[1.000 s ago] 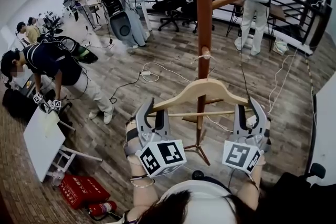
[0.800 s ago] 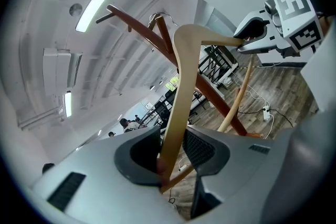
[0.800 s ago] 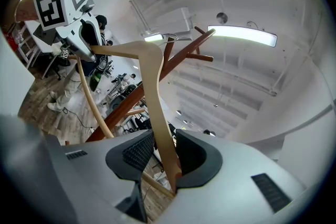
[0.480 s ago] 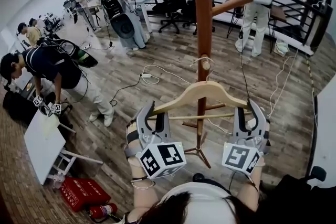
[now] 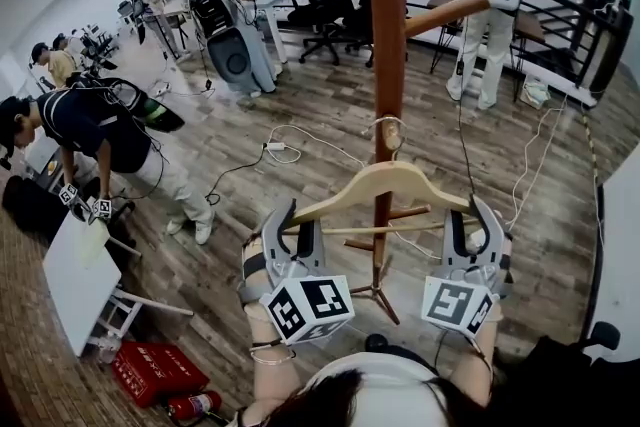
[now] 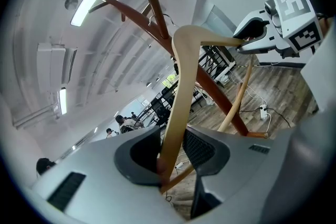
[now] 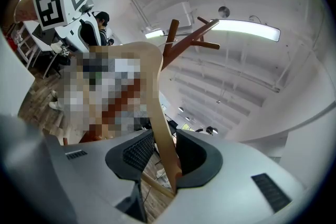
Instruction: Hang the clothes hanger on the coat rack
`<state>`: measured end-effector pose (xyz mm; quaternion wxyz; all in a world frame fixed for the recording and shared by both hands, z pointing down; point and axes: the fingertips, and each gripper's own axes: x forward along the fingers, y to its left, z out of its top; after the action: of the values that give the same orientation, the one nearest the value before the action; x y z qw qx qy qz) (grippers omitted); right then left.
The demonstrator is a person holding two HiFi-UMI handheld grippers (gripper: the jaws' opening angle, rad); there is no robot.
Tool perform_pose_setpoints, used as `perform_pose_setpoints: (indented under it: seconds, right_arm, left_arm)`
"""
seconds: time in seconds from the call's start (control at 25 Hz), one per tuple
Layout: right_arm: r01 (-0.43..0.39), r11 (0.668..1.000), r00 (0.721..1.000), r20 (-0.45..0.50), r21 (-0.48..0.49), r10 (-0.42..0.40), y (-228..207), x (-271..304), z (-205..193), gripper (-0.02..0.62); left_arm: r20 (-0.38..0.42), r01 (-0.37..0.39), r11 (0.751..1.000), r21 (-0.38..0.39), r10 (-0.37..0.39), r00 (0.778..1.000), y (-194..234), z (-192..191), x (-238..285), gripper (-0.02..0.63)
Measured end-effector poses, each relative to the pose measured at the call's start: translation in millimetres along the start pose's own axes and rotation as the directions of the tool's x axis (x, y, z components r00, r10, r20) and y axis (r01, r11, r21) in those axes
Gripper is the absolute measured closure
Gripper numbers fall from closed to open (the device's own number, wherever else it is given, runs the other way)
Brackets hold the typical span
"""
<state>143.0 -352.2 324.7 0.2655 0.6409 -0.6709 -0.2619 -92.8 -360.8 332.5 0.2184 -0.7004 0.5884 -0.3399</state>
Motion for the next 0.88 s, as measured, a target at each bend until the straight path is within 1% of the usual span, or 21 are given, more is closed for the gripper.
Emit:
perform_pose_setpoints:
  seconds: [0.6, 0.88]
  right_arm:
    - [-0.024, 1.0, 1.0, -0.021, 0.003, 0.024, 8, 20, -13, 0.456]
    - [-0.035, 0.999, 0.999, -0.024, 0.012, 0.035, 10, 23, -17, 0.456]
  left_arm:
    - [-0.008, 0.037, 0.999, -0.006, -0.037, 0.999, -9, -5, 21, 0.472]
    - [-0.016, 0.039, 0.999, -0.008, -0.04, 0.999, -11, -6, 23, 0.471]
